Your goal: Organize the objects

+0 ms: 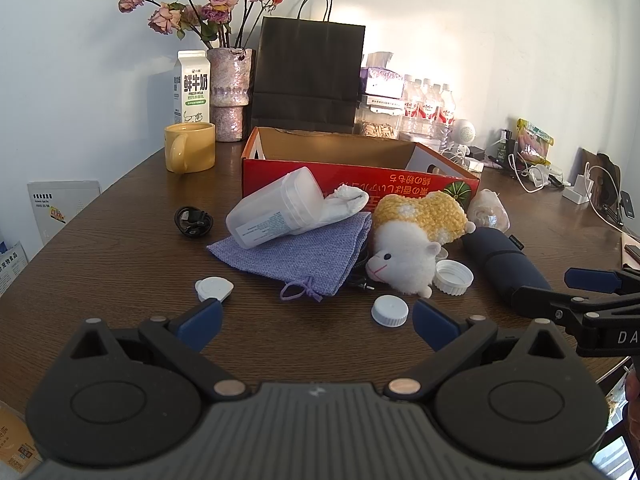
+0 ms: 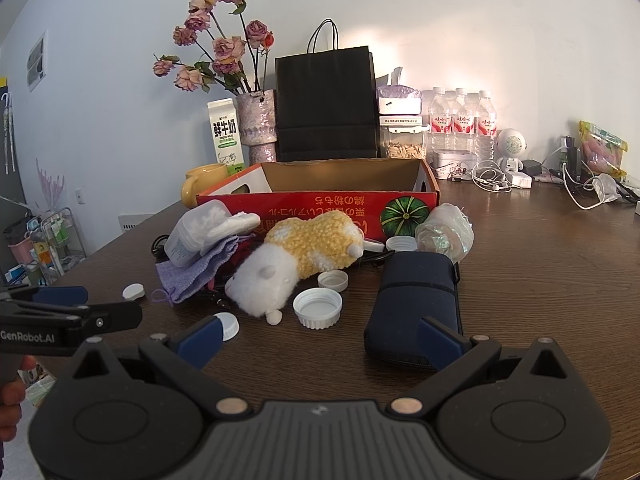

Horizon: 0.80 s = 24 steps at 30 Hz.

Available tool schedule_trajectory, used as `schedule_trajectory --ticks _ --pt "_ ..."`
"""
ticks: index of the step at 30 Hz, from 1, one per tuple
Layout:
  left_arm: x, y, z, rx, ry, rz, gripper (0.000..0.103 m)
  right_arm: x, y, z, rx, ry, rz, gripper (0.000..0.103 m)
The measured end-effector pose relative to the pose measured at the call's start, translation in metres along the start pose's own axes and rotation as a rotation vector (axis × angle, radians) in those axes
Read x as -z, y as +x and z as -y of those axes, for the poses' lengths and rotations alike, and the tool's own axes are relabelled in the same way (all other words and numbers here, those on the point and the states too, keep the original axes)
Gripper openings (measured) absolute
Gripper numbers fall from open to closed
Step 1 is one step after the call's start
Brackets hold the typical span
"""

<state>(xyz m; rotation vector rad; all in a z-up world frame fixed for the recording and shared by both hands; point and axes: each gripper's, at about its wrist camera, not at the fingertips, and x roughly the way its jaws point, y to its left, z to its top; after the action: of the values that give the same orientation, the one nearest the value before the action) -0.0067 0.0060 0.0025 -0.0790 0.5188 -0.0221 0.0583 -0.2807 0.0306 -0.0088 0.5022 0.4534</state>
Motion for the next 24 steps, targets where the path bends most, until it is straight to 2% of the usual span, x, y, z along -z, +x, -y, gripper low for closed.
schedule_trajectory --ticks 13,24 --pt "0.0 0.001 -0.005 -0.015 -0.003 0.006 0.103 0.001 0.006 0.005 0.023 0.001 0.0 0.103" --pt "-0.009 0.013 -0.035 -0.136 -0.039 0.025 0.103 -0.002 0.021 0.029 0.121 0.006 -0.001 0.103"
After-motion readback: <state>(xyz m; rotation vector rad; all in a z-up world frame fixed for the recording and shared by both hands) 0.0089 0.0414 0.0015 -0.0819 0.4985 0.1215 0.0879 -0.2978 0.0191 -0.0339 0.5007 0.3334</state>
